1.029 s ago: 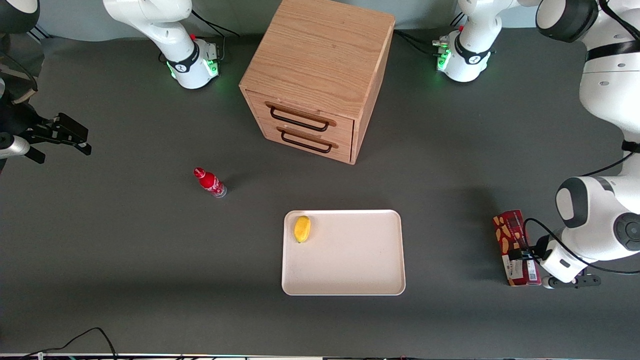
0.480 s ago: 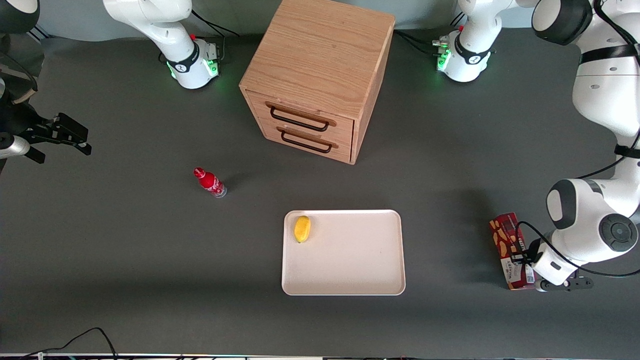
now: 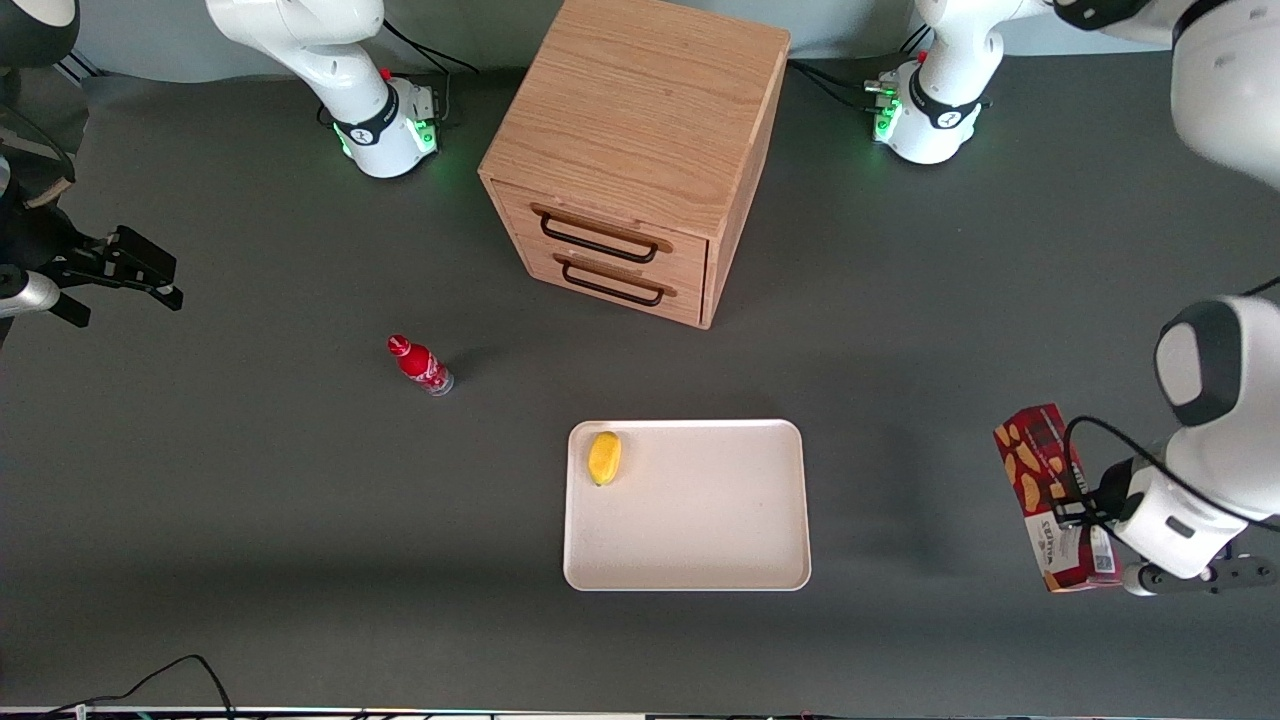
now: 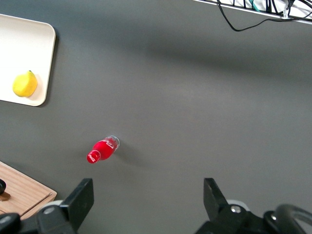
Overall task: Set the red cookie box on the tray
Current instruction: 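Lift the box and carry it over the cream tray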
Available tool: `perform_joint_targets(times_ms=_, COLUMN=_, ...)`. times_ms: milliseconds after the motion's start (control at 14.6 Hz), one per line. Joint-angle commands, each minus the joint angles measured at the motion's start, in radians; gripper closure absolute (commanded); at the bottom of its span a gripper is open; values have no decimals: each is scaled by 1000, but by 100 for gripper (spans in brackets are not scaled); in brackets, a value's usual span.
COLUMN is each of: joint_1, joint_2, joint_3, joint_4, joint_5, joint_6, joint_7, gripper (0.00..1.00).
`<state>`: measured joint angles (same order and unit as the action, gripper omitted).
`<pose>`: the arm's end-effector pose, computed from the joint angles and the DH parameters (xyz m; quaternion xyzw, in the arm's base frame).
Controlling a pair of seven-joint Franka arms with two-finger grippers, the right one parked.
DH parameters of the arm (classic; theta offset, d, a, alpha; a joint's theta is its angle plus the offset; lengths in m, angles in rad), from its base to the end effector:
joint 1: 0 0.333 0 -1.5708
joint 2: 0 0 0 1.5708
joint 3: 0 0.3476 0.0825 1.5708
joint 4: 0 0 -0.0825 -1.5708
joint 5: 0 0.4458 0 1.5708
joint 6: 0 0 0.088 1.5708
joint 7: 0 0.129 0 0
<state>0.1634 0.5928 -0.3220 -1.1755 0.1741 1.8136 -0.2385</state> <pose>0.8068 -0.0450 0.4596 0.9980 0.0511 0.0349 0.0098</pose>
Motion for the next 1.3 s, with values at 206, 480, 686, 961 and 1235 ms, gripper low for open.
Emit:
perform_joint_targets(times_ms=206, joint_1=-117, joint_2=-140, joint_3=-135, joint_4=97, joint_5=-7, joint_6=-307, joint_7=-285, gripper=100)
perform_joint_targets(times_ms=480, joint_1=-284, joint_2=-90, joint_3=-123, joint_4=86, joint_5=11, joint_6=-234, joint_7=-438, gripper=100)
perform_joint_targets(times_ms=686, joint_1=-337, joint_2=17, joint_3=-121, joint_4=57, joint_5=50, joint_6=-93, joint_7=-440, gripper=100)
perform_joint_targets(times_ms=961, joint_1=-369, joint_2=178, joint_3=-115, joint_4=57, joint_5=125, joint_6=126, joint_7=-446, gripper=100)
perform_joint_targets(times_ms=1235, joint_1=-383, joint_2=289, joint_3=-92, joint_4=60, joint_5=171, joint_6=312, joint_7=-446, gripper=100)
